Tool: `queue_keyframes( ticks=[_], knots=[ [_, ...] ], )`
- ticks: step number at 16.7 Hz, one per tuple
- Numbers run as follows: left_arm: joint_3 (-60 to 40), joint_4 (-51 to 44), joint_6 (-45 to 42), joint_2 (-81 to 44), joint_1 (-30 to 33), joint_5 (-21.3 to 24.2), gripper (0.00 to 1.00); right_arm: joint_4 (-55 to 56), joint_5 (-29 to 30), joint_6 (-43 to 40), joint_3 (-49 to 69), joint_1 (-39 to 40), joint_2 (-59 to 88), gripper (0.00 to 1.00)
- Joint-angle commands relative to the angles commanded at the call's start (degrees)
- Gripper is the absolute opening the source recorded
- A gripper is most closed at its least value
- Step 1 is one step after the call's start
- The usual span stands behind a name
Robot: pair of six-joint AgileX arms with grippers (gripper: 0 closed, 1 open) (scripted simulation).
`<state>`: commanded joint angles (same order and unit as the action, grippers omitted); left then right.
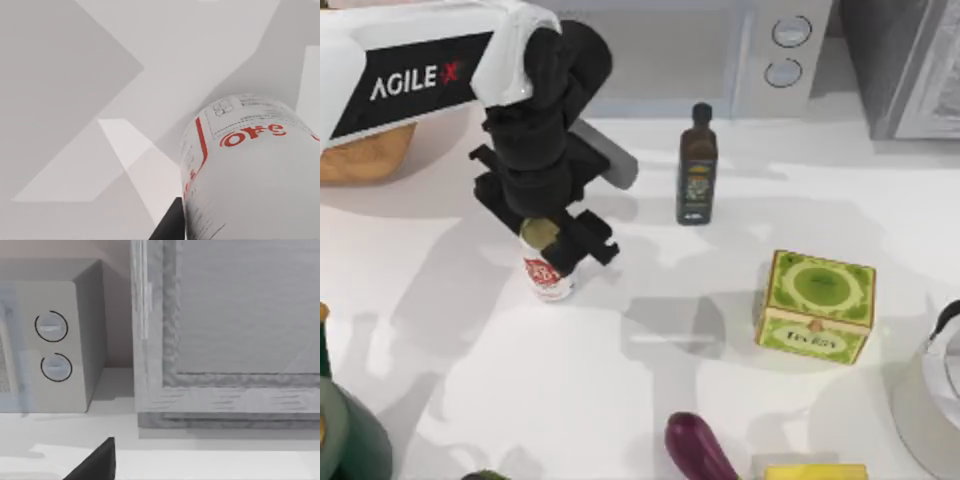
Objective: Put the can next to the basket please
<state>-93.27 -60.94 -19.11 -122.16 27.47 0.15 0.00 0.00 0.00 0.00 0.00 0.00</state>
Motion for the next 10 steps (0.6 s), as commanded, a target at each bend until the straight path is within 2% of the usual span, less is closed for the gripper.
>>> queue_keyframes(
  ticks=[4, 10],
  knots=[
    [0.5, -1.2, -1.2, 3.0, -5.8, 0.5, 0.00, 0.0, 0.0, 0.0, 0.0, 0.0, 0.0, 1.00],
    [2.7, -3.7, -2.0, 11.2, -23.9, 0.9, 0.00, 0.0, 0.0, 0.0, 0.0, 0.0, 0.0, 1.00]
  ],
)
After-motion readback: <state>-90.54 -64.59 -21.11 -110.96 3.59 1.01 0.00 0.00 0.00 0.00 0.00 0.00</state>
